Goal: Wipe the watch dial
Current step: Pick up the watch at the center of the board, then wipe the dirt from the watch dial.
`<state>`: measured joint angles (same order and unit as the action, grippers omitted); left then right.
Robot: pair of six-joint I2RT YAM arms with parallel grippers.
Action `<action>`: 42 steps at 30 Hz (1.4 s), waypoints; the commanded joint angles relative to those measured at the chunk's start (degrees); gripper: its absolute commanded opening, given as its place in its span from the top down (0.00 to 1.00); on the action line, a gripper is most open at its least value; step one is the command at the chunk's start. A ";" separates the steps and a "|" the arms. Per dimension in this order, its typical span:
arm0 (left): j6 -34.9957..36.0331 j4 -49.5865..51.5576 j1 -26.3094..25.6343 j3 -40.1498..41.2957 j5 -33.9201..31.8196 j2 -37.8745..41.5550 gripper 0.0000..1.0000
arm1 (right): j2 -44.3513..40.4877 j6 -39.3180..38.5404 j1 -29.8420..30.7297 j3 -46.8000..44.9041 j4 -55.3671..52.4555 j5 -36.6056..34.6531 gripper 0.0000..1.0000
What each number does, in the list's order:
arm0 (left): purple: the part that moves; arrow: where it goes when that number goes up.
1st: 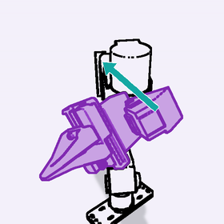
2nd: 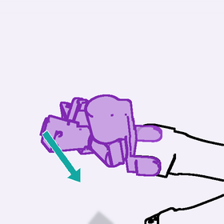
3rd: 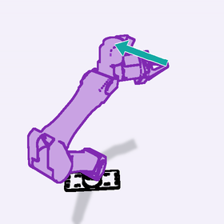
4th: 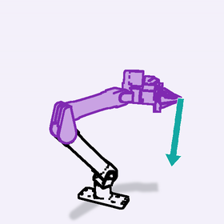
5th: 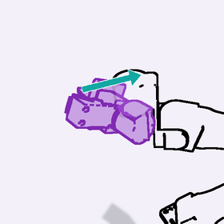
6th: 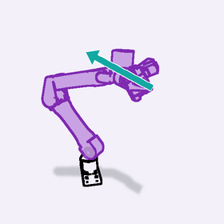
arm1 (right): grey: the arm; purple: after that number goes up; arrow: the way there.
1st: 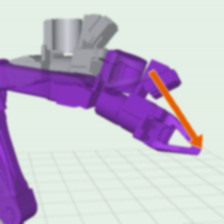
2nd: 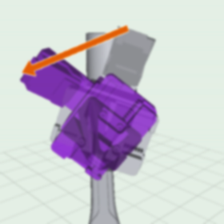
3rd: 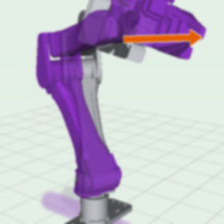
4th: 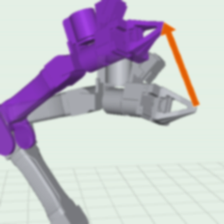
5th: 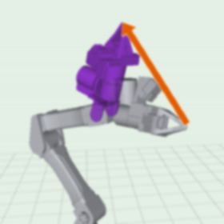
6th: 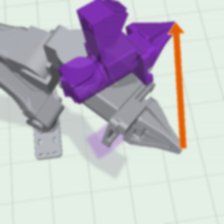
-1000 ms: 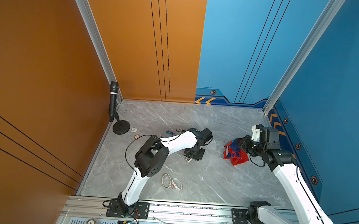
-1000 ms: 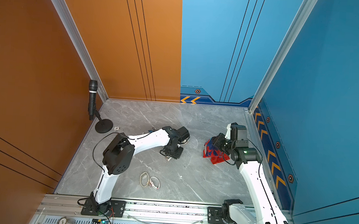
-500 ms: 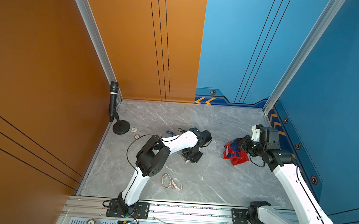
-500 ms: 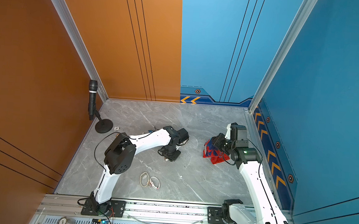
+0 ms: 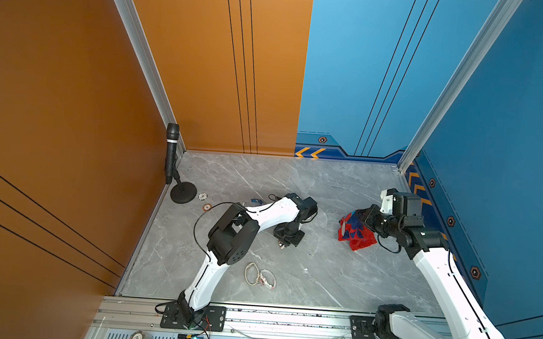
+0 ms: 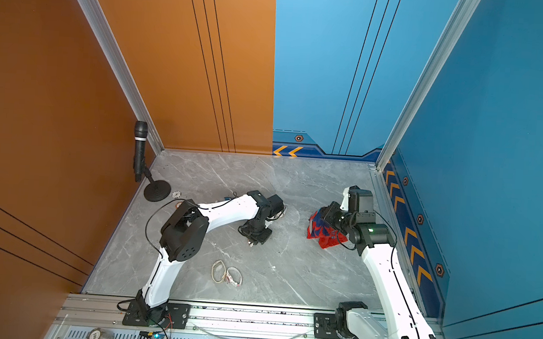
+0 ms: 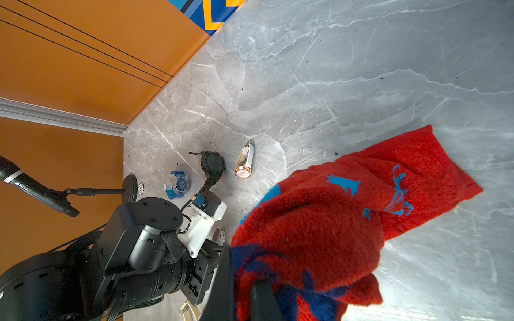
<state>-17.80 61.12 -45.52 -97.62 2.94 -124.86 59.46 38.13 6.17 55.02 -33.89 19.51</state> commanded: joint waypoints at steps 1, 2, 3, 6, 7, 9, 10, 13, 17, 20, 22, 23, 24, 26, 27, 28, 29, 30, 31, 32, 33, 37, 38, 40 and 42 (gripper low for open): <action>-4.24 0.21 1.60 -0.61 6.73 4.75 1.00 | -1.36 -0.91 0.63 -0.14 2.29 -0.06 1.00; -5.93 -0.82 2.16 -0.77 8.75 5.94 1.00 | -1.39 -1.04 0.75 -0.09 2.33 -0.15 1.00; -7.51 -1.94 2.49 -0.74 10.52 6.82 1.00 | -1.35 -1.12 0.92 0.07 2.34 -0.33 1.00; -13.93 -7.36 4.59 0.73 16.26 10.90 1.00 | -0.93 -1.37 1.53 0.64 2.32 -0.53 1.00; -16.22 -9.75 5.29 1.65 18.66 12.22 1.00 | -0.69 -1.48 1.81 1.08 2.16 -0.53 1.00; -21.04 -15.14 6.32 4.10 21.38 14.89 1.00 | -0.40 -2.11 2.78 1.63 1.92 -1.06 1.00; -23.71 -19.01 6.72 5.97 22.80 16.30 1.00 | -0.41 -2.50 3.22 1.85 1.90 -1.66 1.00; -36.24 -34.19 7.53 12.92 28.61 20.08 1.00 | -0.56 -3.56 5.39 1.91 2.44 -3.26 1.00; -60.14 -67.63 8.50 26.42 30.84 23.88 1.00 | -0.34 -5.26 8.78 1.70 4.62 -5.19 1.00; -71.61 -83.70 9.30 30.66 28.94 23.79 1.00 | 0.68 -7.28 11.61 1.83 6.42 -5.61 1.00; -75.30 -88.17 9.46 31.21 27.20 23.50 1.00 | 1.27 -8.38 13.71 1.84 7.23 -6.13 1.00; -76.54 -89.61 9.40 31.35 26.44 23.43 1.00 | 1.48 -8.71 14.58 1.75 7.38 -6.53 1.00; -78.29 -91.66 9.46 31.85 25.34 23.39 1.00 | 1.75 -9.01 15.50 1.63 7.43 -6.88 1.00; -81.98 -96.81 9.58 33.88 22.82 23.43 1.00 | 2.03 -9.21 16.77 1.18 7.56 -7.43 1.00; -84.61 -100.06 9.50 35.32 21.08 23.28 1.00 | 2.15 -9.06 17.30 0.65 8.03 -7.46 1.00; -87.67 -103.97 9.35 37.15 18.91 23.04 1.00 | 2.22 -8.75 17.63 0.03 8.81 -7.36 1.00; -90.15 -107.33 9.08 38.16 16.72 22.71 1.00 | 2.28 -8.33 17.77 -0.44 9.41 -7.08 1.00; -92.48 -111.28 8.67 40.26 14.79 22.10 1.00 | 2.53 -7.79 17.82 -0.88 10.36 -6.27 1.00; -94.22 -114.28 8.32 40.84 13.33 21.49 1.00 | 2.87 -7.22 17.85 -1.18 11.13 -5.44 1.00; -95.00 -115.87 7.85 40.94 12.47 21.13 1.00 | 3.27 -6.74 17.89 -1.37 11.97 -4.49 1.00; -95.35 -116.63 7.27 40.92 11.72 20.96 1.00 | 3.77 -6.05 17.82 -1.40 12.96 -3.44 1.00; -95.84 -117.57 5.79 39.56 11.51 20.40 1.00 | 6.87 -2.42 17.32 -1.58 17.11 2.13 1.00; -96.13 -118.21 5.52 39.53 11.35 20.29 1.00 | 7.46 -1.55 17.07 -1.82 18.24 3.47 1.00; -96.42 -118.86 5.01 39.55 11.14 20.55 1.00 | 8.67 0.47 16.22 -2.53 20.96 6.13 1.00; -96.32 -119.08 4.64 39.89 11.22 20.97 1.00 | 9.16 2.15 15.23 -3.37 23.84 8.39 1.00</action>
<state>-112.84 -53.87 -40.34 -57.21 15.62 -104.36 68.36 36.51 22.55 52.66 -17.06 22.55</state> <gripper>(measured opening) 0.062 0.047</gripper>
